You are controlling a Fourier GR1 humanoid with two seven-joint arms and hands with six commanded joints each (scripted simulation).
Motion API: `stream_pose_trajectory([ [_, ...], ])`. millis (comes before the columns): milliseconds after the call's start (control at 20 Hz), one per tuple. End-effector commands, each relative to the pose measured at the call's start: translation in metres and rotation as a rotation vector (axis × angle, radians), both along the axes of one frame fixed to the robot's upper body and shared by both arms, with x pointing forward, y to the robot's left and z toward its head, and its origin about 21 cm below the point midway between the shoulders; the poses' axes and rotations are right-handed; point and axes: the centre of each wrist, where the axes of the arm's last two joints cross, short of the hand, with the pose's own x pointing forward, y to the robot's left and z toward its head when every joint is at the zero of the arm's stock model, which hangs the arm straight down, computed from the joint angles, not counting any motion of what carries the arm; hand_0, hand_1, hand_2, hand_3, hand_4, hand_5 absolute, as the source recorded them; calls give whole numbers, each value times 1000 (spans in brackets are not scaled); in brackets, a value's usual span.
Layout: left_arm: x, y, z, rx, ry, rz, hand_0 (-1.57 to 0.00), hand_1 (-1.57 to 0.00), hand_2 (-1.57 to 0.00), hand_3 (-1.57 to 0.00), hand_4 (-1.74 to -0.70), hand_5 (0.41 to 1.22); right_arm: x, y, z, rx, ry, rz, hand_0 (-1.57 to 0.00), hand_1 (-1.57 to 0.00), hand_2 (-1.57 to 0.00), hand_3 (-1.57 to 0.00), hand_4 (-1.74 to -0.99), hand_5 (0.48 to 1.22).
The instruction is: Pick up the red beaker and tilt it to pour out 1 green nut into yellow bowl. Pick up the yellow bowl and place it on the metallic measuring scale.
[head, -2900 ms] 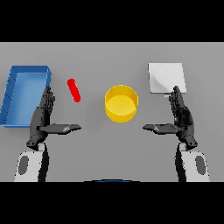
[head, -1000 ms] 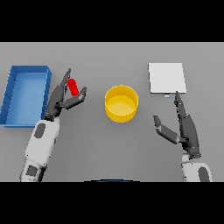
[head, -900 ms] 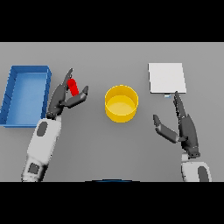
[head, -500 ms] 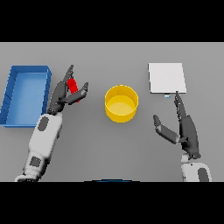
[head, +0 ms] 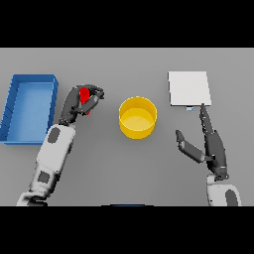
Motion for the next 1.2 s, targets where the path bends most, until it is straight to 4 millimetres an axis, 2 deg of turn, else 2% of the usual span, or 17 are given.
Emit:
stream_pose_trajectory([
  [0, -1, -1, -2, -9, 1, 3, -1333, -1343, -1351, -1265, -1523, 1148, -1, 0, -2, 1, 13, 1, 1, 1, 1, 1, -1259, 646],
  [50, -3, -4, -3, -7, -7, 2, -1380, -1388, -1395, -1326, -1505, 1162, -1, 1, -3, -3, 18, -4, 1, 1, 1, 1, -1257, 645],
  [150, -4, -6, -1, -30, -8, 25, -1449, -1454, -1458, -1414, -1590, 1151, -3, 2, -2, 2, 5, 3, 1, 1, 1, 1, -1257, 643],
  [300, -1, -6, 7, -84, -55, 67, -1509, -1511, -1513, -1491, -1664, 1128, -5, 1, -4, -10, -9, -4, 1, 1, 1, 1, -1258, 646],
  [500, 2, -10, 33, -59, -132, 59, -1545, -1546, -1547, -1538, -1709, 1114, -5, 4, -7, -21, -9, 2, 1, 1, 1, 1, -1263, 652],
  [750, 6, -15, 66, 207, -144, -65, -1563, -1563, -1563, -1560, -1731, 1124, -2, -1, -3, -39, -5, 3, 1, 1, 1, 1, -1253, 666],
  [1050, -1, -29, 78, 386, -128, -140, -1564, -1565, -1565, -1562, -1733, 1112, -4, 4, 0, -41, -4, 8, 1, 1, 1, 1, -1256, 678],
  [1150, 1, -35, 83, 498, -116, -141, -1567, -1567, -1567, -1565, -1736, 1117, -2, 4, 2, -39, 0, 0, 1, 1, 1, 1, -1255, 681],
])
